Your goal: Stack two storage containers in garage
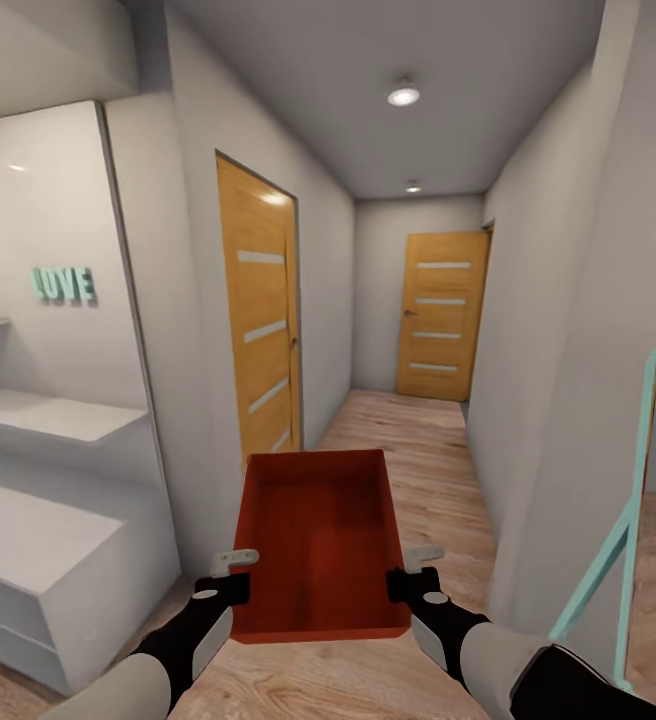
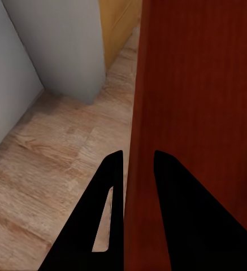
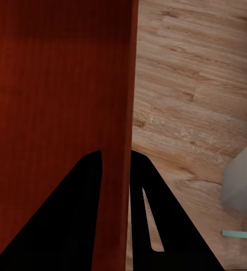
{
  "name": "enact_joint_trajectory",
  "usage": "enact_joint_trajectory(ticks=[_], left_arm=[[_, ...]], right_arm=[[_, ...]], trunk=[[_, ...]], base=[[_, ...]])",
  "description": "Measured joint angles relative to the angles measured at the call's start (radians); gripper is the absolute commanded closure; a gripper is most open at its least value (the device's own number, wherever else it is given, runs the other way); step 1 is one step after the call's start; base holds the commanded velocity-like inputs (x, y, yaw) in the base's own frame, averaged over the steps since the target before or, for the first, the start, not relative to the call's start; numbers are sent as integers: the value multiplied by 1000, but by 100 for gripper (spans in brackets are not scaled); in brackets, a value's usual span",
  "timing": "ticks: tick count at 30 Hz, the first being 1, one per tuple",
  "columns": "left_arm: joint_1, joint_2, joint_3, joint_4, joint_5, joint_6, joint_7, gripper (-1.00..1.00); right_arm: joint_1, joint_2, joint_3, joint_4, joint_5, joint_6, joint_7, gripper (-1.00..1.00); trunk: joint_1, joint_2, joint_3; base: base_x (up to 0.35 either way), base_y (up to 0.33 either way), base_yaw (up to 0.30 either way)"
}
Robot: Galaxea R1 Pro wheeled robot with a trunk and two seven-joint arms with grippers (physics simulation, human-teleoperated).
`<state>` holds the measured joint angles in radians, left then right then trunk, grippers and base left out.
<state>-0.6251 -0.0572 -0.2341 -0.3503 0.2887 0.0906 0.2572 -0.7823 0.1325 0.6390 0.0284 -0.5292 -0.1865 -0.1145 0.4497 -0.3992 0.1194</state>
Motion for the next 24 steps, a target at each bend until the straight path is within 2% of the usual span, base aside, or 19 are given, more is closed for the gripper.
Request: enact_joint_trajectory(ticks=[5,10,24], left_arm=[[0,-1,0,-1,-1,1,2,100],[0,0,0,0,0,-1,0,100],[0,1,0,2,0,-2,-3,100]], right_arm=[[0,0,0,0,0,0,0,100],[0,0,0,0,0,0,0,100],[0,0,1,0,0,0,1,100]], trunk=[[0,0,0],[-1,0,0],[-1,0,0]], base=[[44,0,-245],[264,0,-195],[319,0,-12]])
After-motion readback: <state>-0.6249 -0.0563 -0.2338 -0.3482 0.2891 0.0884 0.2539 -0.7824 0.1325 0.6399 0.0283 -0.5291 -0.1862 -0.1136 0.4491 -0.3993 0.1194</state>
